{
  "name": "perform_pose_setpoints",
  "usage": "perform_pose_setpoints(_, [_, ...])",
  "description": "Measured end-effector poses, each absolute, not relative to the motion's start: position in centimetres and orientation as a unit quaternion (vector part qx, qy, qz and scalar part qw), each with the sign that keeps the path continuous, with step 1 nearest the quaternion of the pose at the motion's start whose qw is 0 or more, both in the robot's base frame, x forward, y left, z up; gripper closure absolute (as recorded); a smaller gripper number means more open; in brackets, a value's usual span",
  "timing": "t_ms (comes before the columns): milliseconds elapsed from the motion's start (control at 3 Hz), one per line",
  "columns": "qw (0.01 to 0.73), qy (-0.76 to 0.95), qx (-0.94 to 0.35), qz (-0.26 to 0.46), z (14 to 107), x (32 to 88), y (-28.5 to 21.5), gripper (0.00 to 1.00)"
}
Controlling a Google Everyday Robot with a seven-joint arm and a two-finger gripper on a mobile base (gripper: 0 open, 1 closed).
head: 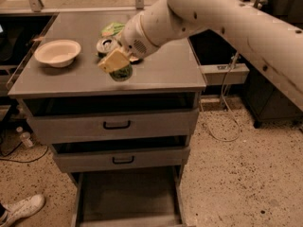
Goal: Place green can into bottom drawer
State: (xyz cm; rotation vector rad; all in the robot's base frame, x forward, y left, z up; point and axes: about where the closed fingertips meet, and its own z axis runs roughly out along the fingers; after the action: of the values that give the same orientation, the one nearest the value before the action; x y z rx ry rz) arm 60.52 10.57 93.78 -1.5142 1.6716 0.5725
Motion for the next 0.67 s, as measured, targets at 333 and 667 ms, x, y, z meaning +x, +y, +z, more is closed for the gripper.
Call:
perform_pose_setpoints(333, [0.401,0.685,-0.566,0.222,93.4,55.5,7.3,1.00])
perform_pose_setpoints(667, [0.393,0.707,-0.545,0.224,91.9,51.2,5.1,1.00])
